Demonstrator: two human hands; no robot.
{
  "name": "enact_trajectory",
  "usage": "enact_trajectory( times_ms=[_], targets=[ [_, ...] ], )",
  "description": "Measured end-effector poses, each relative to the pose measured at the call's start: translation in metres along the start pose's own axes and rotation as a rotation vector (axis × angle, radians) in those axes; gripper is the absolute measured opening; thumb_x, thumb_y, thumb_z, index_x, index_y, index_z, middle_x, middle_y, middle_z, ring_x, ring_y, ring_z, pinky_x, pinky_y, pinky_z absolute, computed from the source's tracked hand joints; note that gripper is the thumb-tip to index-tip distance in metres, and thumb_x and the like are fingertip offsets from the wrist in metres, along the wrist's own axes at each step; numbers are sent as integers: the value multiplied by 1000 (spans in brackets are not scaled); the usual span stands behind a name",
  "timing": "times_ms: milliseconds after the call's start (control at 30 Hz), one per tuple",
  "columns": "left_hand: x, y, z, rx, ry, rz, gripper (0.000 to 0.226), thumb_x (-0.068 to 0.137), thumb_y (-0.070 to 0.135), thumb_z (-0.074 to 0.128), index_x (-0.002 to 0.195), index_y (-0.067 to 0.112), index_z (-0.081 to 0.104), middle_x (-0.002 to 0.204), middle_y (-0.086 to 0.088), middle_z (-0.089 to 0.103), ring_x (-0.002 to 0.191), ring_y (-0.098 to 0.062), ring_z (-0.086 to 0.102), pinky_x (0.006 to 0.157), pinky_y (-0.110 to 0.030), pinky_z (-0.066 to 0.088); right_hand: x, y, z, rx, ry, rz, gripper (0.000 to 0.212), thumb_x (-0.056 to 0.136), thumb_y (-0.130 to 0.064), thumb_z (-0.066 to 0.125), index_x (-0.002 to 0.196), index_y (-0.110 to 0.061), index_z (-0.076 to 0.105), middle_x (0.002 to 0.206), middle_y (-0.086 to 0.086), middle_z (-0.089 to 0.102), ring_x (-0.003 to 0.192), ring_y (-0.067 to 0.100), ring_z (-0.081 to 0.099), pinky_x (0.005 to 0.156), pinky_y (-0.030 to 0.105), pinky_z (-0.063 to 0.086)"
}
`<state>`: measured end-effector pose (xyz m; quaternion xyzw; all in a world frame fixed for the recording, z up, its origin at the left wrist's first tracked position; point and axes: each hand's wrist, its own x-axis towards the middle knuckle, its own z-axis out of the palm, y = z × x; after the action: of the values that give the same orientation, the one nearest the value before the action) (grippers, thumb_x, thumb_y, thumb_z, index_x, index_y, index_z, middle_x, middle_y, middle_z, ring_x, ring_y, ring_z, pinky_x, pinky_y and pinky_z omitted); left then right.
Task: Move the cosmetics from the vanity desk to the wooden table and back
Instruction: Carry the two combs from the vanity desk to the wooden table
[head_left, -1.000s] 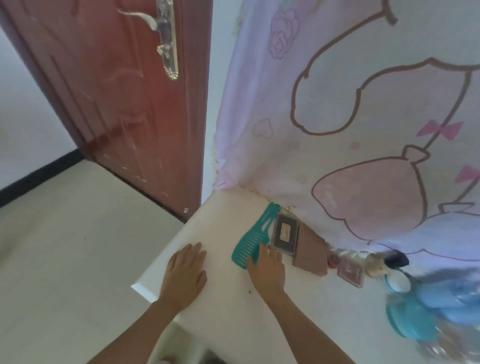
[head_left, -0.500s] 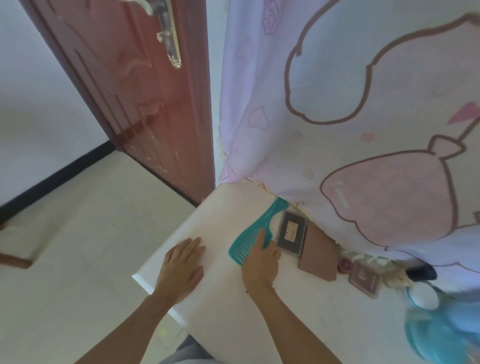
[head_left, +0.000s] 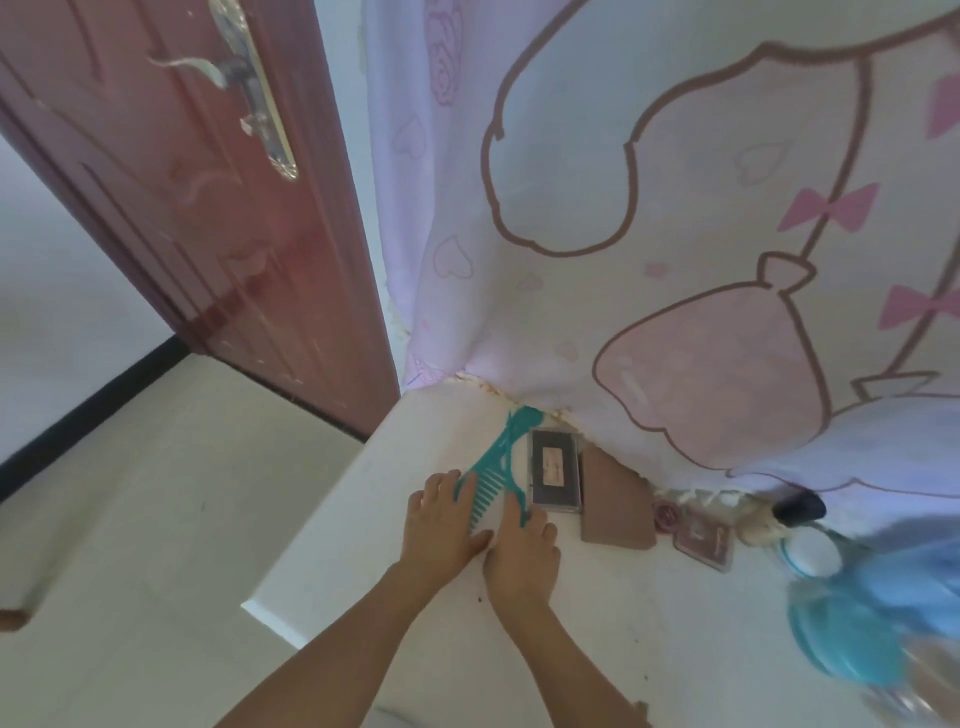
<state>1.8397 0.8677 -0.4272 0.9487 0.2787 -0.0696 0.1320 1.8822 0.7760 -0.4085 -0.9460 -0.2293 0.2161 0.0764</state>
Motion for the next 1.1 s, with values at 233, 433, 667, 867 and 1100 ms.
enact_trajectory(
  times_ms=[233,433,667,867,1100],
  targets=[
    [3,-12,-6,-94,-6,-95,63,86,27,50,141,18,22,128,-6,45,113,-23,41,90,-30,36,-3,12,1,-7,142,-3,67,69,-7,72,131,-7,45,100,17,56,90,30,54,72,33,46],
    [-12,-33,-10,-128,-63,-199,63,83,24,54,137,9,24,120,-10,33,101,-18,35,82,-23,43,1,16,-1,-49,16,-25,36,89,-7,42,124,-12,41,117,9,46,109,23,42,86,26,38],
    [-43,-56,-28,-452,92,-404,63,81,16,61,134,3,30,127,-14,29,113,-23,41,85,-24,45,-3,1,-11,-53,45,-170,37,87,-11,46,123,-12,44,121,7,44,114,22,41,86,27,40],
    [-70,-75,-58,-598,351,-551,72,80,11,63,140,4,24,125,-15,38,112,-26,43,94,-32,43,-7,-45,-32,-29,170,-454,38,91,-20,49,127,-14,42,123,5,45,113,19,41,86,23,41],
    [-130,-112,-91,-657,605,-720,63,81,6,62,137,6,33,111,-10,42,90,-16,44,75,-21,38,-22,-118,-34,-44,265,-904,41,51,-9,80,89,-8,64,77,7,57,70,24,59,51,28,50]
  ],
)
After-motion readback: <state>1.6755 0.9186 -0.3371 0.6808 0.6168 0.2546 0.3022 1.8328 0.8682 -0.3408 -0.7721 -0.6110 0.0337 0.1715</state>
